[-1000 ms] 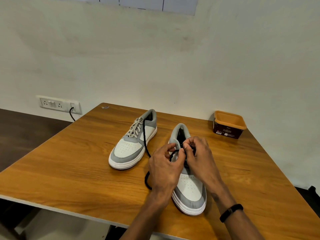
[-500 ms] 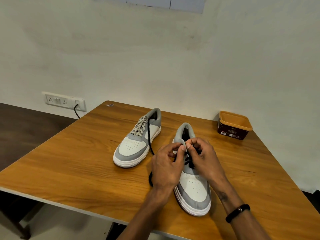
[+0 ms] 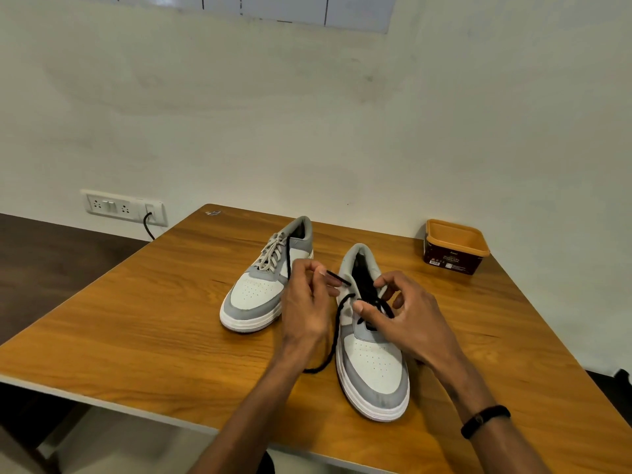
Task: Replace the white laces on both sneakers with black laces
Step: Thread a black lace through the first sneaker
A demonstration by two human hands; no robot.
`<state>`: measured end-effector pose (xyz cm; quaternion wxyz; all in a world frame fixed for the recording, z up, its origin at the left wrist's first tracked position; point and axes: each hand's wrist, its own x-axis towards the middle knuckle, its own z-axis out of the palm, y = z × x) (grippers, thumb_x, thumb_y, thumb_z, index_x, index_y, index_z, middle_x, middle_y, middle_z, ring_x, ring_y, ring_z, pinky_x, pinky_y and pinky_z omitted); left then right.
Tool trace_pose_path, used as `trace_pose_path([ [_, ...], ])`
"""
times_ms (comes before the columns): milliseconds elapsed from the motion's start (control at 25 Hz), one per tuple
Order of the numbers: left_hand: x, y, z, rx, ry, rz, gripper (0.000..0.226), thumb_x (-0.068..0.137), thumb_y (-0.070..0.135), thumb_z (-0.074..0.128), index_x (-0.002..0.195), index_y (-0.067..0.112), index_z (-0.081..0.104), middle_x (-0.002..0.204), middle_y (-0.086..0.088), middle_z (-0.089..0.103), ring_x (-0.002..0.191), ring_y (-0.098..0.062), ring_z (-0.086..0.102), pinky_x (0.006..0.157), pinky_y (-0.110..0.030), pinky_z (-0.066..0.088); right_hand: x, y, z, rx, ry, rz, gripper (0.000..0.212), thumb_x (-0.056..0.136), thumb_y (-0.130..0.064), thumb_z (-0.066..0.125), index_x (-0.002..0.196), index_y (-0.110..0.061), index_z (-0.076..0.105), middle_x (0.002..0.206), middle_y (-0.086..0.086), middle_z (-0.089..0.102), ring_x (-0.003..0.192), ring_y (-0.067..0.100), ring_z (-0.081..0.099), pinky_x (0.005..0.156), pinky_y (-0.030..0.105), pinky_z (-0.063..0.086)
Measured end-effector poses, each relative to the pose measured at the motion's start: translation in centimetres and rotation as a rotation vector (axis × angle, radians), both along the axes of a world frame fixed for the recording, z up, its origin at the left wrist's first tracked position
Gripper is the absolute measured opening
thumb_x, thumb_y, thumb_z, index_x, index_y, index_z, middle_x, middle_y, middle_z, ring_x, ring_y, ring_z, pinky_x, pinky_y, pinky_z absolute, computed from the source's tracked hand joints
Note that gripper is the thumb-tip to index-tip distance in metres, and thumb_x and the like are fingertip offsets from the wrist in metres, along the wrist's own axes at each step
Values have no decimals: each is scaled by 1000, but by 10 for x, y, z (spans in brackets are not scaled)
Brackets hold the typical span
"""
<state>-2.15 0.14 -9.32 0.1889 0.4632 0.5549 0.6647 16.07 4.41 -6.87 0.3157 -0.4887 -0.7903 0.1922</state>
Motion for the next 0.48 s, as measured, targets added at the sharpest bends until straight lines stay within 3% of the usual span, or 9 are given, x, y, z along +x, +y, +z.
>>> trace_pose_path([
  [200,-21,0,29,-1,-271,-49,19,115,29,35,119,16,48,92,-6,79,78,-17,79,72,-28,63,3,-2,2,14,-99,7,69,66,-83,76,117,-42,53,114,-19,56,106,9,54,79,29,52],
  [320,-42,-2,43,64,-585,-63,20,116,27,32,124,13,43,95,-15,79,83,-26,79,75,-34,65,7,-2,0,27,-129,-1,77,61,-92,69,118,-45,52,117,-20,55,109,9,54,82,33,57],
  [480,-92,-5,63,155,-957,74,12,113,12,38,118,12,49,84,-11,70,65,-18,70,70,-33,62,7,0,-3,22,-116,1,89,55,-100,62,124,-44,51,123,-21,57,114,8,55,91,37,58],
])
